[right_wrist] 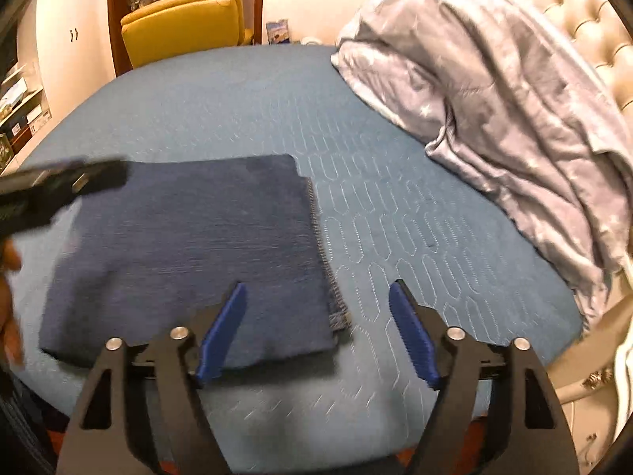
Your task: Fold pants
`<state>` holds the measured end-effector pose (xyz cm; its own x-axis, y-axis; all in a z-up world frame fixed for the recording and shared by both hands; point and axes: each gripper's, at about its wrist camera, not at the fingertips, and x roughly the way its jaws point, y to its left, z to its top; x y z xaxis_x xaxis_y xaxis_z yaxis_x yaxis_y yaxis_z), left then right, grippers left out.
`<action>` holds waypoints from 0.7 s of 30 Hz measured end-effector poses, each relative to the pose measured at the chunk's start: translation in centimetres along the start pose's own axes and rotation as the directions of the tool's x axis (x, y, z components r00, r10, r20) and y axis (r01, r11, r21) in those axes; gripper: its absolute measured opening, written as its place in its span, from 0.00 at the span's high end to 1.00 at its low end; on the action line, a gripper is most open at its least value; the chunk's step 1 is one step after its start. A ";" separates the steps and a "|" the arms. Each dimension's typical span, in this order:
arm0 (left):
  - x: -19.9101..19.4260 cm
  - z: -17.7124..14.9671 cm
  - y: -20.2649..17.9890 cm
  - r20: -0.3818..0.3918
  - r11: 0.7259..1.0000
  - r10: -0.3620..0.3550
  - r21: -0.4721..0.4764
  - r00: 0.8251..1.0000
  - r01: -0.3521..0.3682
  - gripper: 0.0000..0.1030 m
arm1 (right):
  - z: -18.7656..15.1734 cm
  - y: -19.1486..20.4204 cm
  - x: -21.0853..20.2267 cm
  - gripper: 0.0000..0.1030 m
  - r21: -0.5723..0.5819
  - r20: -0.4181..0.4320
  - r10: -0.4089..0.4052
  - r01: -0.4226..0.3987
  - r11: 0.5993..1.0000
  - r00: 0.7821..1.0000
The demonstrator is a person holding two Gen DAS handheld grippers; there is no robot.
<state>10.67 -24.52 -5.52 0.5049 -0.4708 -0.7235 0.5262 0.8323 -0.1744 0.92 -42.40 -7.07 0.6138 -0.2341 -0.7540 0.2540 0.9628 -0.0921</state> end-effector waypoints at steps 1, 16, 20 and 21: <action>-1.0 -0.7 0.4 -0.004 1.000 0.005 -0.008 1.000 -0.005 0.09 | -0.1 0.6 -1.1 0.20 0.004 0.004 -0.013 0.013 1.000 1.000; -11.8 -7.5 0.6 0.008 0.975 0.222 -0.030 0.975 -0.222 0.02 | -2.4 5.4 -9.1 0.15 0.059 0.013 -0.034 0.033 0.998 0.999; -12.0 -7.5 0.0 0.003 0.977 0.214 -0.018 0.977 -0.214 0.02 | -2.5 5.5 -9.4 0.15 0.064 0.019 -0.036 0.035 0.997 0.999; -12.0 -7.5 -0.2 0.004 0.977 0.214 -0.014 0.977 -0.214 0.02 | -2.5 5.4 -9.5 0.15 0.068 0.020 -0.036 0.035 0.997 0.999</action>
<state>-0.62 -16.79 -1.83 0.6083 -0.2828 -0.7416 0.3962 0.9178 -0.0250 -5.36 -34.61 -2.04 0.6191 -0.2715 -0.7369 0.3253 0.9427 -0.0741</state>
